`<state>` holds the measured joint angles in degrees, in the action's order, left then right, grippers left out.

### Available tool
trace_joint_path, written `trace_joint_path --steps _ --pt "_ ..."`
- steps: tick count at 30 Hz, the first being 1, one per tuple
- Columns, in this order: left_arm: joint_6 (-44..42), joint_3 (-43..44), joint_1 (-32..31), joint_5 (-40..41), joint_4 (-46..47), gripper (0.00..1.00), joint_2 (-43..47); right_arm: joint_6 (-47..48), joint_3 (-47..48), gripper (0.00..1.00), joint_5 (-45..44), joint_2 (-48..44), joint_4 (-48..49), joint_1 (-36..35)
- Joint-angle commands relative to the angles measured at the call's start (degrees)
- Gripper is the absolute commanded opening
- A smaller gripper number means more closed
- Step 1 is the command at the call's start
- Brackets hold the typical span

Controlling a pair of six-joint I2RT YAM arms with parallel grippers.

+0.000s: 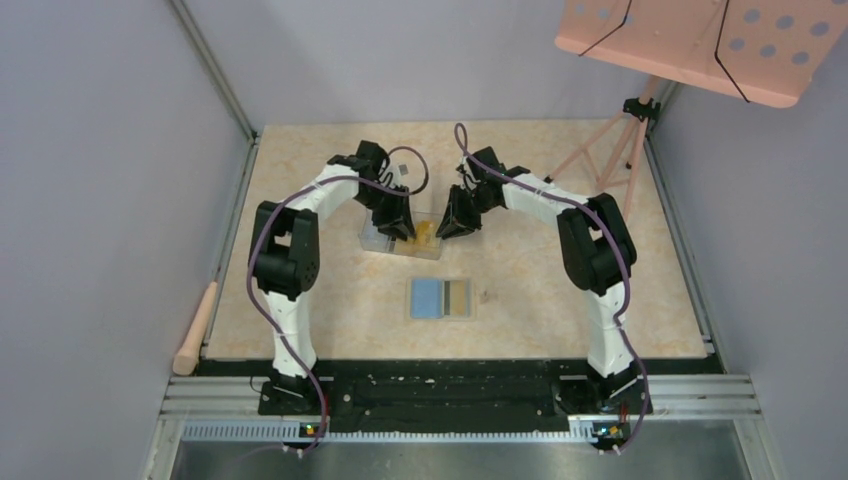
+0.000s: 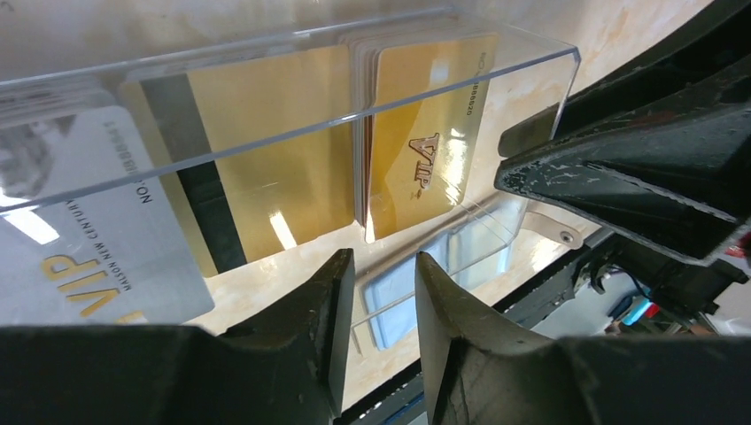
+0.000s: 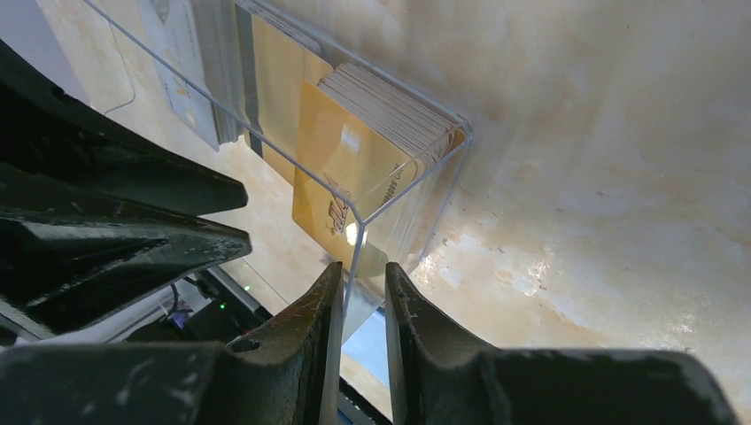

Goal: Put the credit cards into the card holder
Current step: Pick up the credit card from the storage box.

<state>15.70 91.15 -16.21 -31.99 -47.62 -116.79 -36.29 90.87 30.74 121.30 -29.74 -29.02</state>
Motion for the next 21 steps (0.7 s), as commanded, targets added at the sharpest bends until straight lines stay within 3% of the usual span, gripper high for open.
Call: trace_joint_path --steps 1,9,17,21 --pt "-0.2 0.8 -1.5 4.1 -0.3 0.38 -1.8 0.0 0.3 0.20 1.0 -1.1 0.1 -1.1" --pt "-0.7 3.4 -2.7 5.0 -2.1 0.34 -5.3 -0.1 -0.4 0.19 1.0 -1.6 0.2 -1.1" --pt "-1.6 5.1 -3.4 6.0 -3.0 0.00 -4.0 -0.5 -0.9 0.18 1.0 -1.9 0.6 -1.1" --pt "-1.9 6.1 -3.6 6.1 -3.9 0.00 -3.6 -0.6 -1.0 0.18 1.0 -2.0 0.6 -1.1"
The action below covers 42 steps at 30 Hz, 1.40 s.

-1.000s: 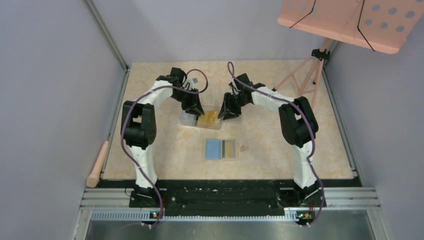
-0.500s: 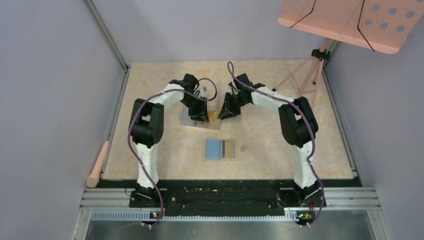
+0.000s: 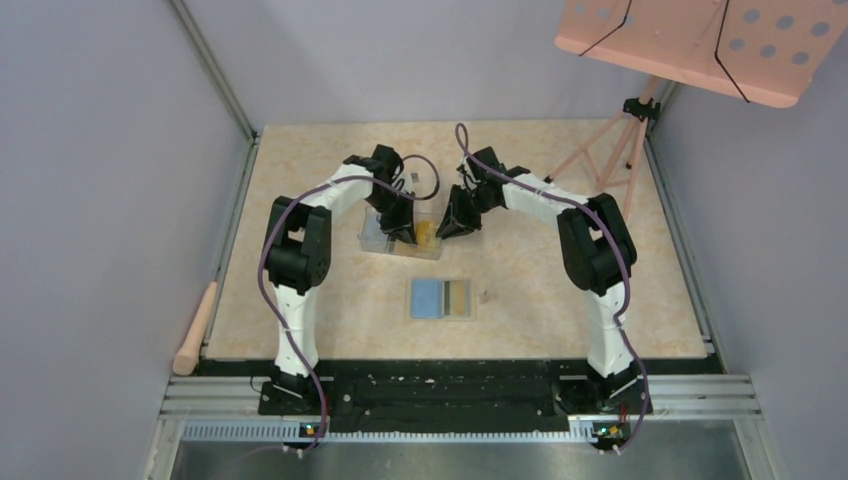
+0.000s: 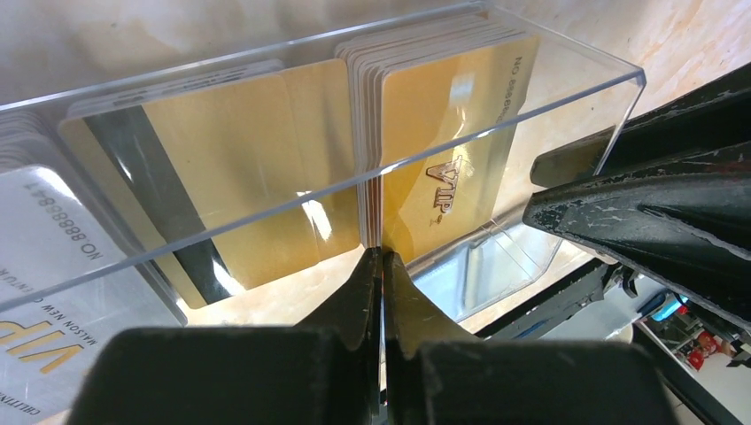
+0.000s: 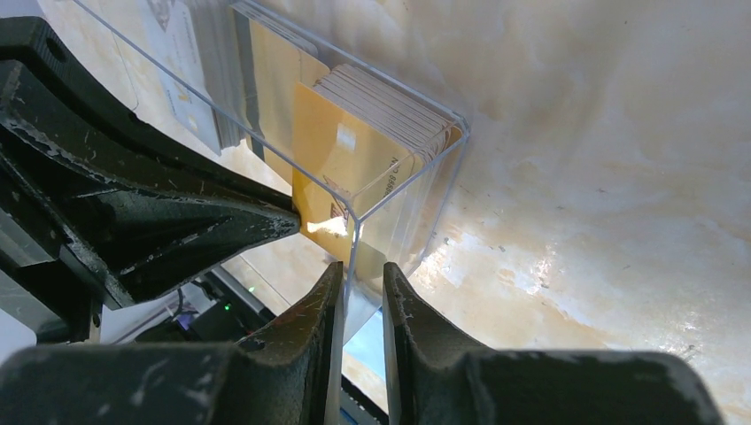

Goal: Put the credit cards into the card holder
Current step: Pick up the credit card from the storage box.

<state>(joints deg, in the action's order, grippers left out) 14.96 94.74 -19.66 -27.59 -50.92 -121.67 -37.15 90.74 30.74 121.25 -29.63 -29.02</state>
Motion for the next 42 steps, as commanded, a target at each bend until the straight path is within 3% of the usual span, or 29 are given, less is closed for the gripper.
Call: trace_joint_path --steps 1,12,17,24,26,29,31,38,42 --pt "-1.2 2.6 -0.2 1.7 -0.7 0.00 1.5 0.2 -0.8 0.18 1.0 -1.9 0.5 -1.1" --pt "-0.8 4.3 -1.1 -1.5 -0.6 0.01 4.4 0.1 -0.7 0.18 0.7 -2.4 0.5 -1.1" --pt "-0.7 3.8 -1.6 -5.9 1.1 0.15 4.1 0.0 -0.8 0.19 0.9 -2.5 0.7 -1.2" --pt "-0.2 3.0 -1.8 -7.3 2.2 0.25 2.7 -0.1 -1.5 0.19 0.9 -2.8 1.1 -1.2" --pt "-0.1 3.1 -1.6 -7.3 2.5 0.24 2.4 -0.1 -1.6 0.19 0.9 -3.0 1.1 -1.2" --pt "0.2 3.5 -1.7 -7.9 2.6 0.08 2.1 -0.1 -1.6 0.20 0.7 -3.4 1.1 -1.2" --pt "0.2 3.7 -1.7 -7.6 2.4 0.00 2.7 0.0 -1.7 0.24 0.4 -3.8 1.2 -1.2" --pt "0.5 2.9 -1.6 -3.7 2.6 0.00 8.8 0.3 -1.8 0.52 -2.6 -7.8 1.8 -1.2" --pt "1.8 1.2 -1.1 -1.0 4.2 0.00 14.1 0.3 -2.3 0.62 -3.9 -11.4 2.9 -1.0"
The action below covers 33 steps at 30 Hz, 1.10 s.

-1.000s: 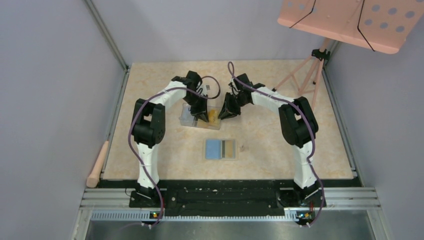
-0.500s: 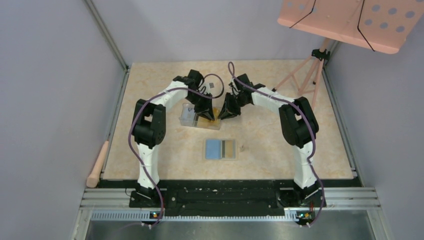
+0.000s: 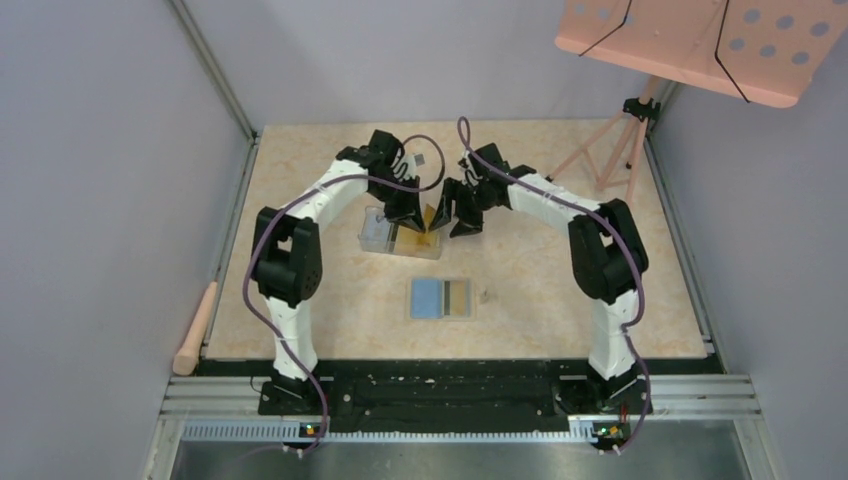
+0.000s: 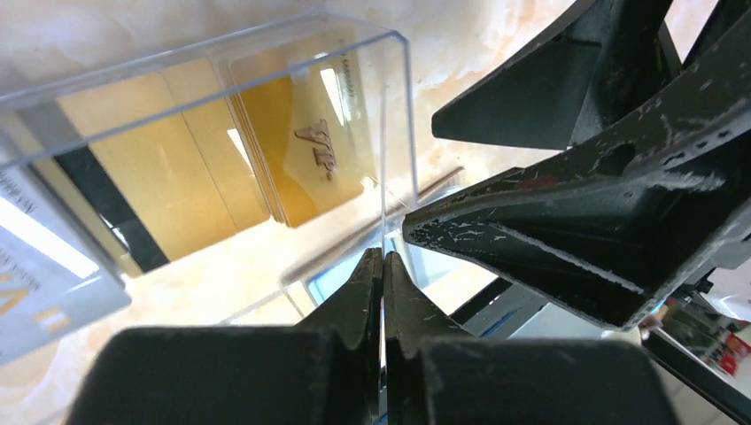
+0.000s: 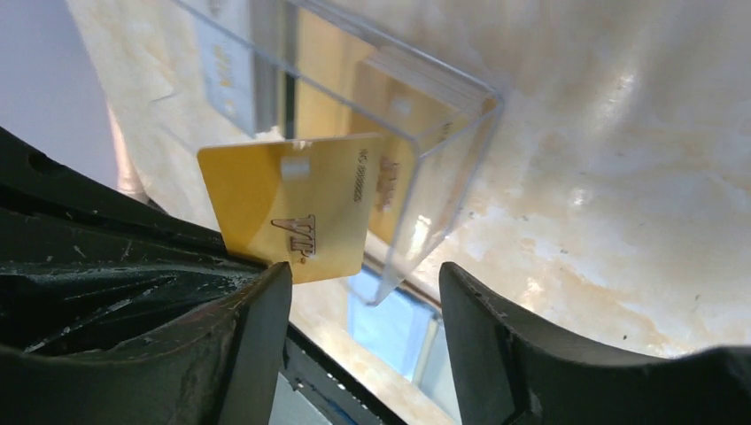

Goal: Put the credit cards into the card holder
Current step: Pick up the credit card from the storage box.

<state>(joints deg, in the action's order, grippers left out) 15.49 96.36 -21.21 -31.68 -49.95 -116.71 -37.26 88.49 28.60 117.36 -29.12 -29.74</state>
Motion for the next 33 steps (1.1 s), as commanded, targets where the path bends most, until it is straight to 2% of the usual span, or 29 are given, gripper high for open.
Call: trace_joint_path --steps 1,7,12,15,18,22,26,32,33 --pt "1.8 -1.1 0.9 2.9 4.1 0.00 10.5 -0.1 -0.6 0.63 -1.4 -8.6 3.0 -0.2" --pt "5.2 -9.9 4.2 -9.6 15.7 0.00 18.6 -6.2 -10.6 0.70 4.7 -17.4 15.6 2.1" --pt "11.9 -18.6 6.5 -22.4 30.6 0.00 23.0 -12.7 -19.9 0.68 13.3 -23.1 30.3 4.3" --pt "16.6 -23.2 6.8 -27.8 38.4 0.00 24.2 -13.1 -21.4 0.66 16.7 -23.6 33.5 4.4" --pt "18.7 -25.5 6.8 -30.7 42.4 0.00 25.1 -15.8 -23.2 0.61 19.9 -23.1 40.1 4.4" --pt "18.1 -26.0 6.8 -32.0 42.2 0.00 25.2 -22.8 -25.4 0.52 22.2 -22.1 49.9 4.4" --pt "18.2 -26.4 6.8 -33.1 42.3 0.00 25.1 -24.9 -26.2 0.36 22.4 -21.2 53.5 4.4" --pt "18.2 -27.6 6.7 -33.3 42.1 0.00 25.1 -26.4 -26.1 0.27 23.2 -20.8 56.3 4.4" --pt "18.4 -28.0 6.7 -33.5 42.3 0.00 25.2 -27.0 -26.4 0.23 23.2 -20.7 57.1 4.4"
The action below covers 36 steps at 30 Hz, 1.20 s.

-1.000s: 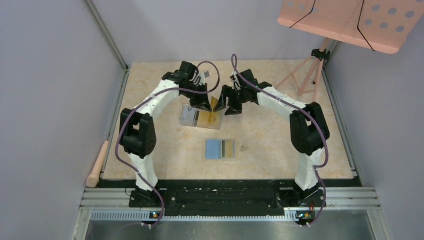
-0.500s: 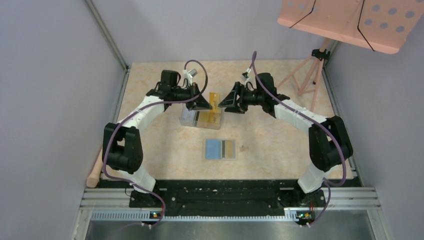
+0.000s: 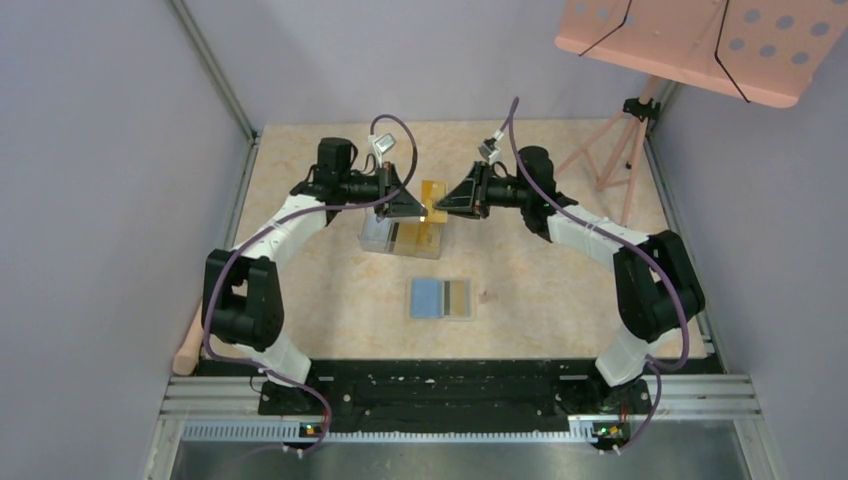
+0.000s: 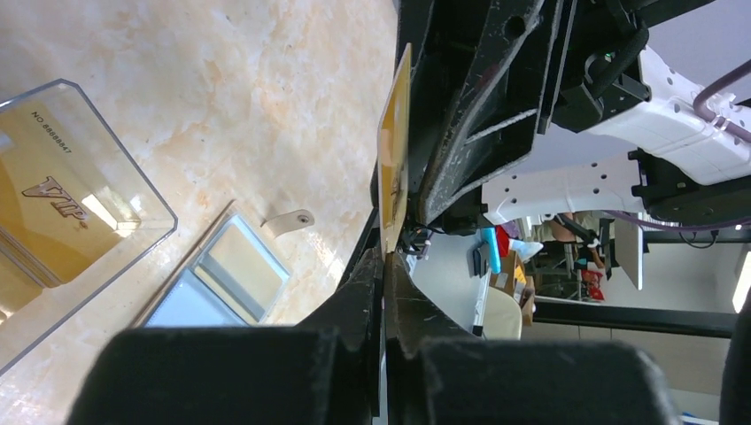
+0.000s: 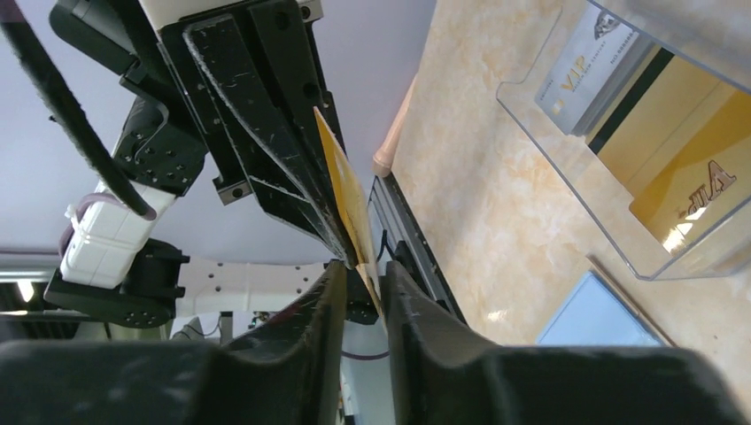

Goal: Put the credit cards into the card holder
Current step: Pick up the credit card from the storage box, then insert the credit card into the card holder.

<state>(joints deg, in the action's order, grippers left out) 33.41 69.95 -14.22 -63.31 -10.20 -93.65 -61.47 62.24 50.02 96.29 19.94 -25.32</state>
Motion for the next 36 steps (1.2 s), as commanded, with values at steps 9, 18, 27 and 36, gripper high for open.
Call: trace_joint_path --steps 9,18,27,36 --pt "-5.9 -2.3 -0.3 -0.3 -5.0 0.14 2.7 -1.3 -1.4 0.00 2.2 0.0 7.5 0.0" --pt "-11.0 -7.0 -0.3 7.7 -13.0 0.31 4.4 4.6 -6.8 0.00 -0.3 -3.2 -0.2 0.0" --pt "-11.7 -15.6 -0.2 16.6 -17.1 0.30 6.1 10.4 -18.6 0.00 -1.9 -8.8 -4.3 -1.0" --pt "-10.5 -20.2 -0.2 23.5 -19.4 0.20 3.7 11.0 -24.7 0.00 -6.6 -7.0 -1.6 -7.4"
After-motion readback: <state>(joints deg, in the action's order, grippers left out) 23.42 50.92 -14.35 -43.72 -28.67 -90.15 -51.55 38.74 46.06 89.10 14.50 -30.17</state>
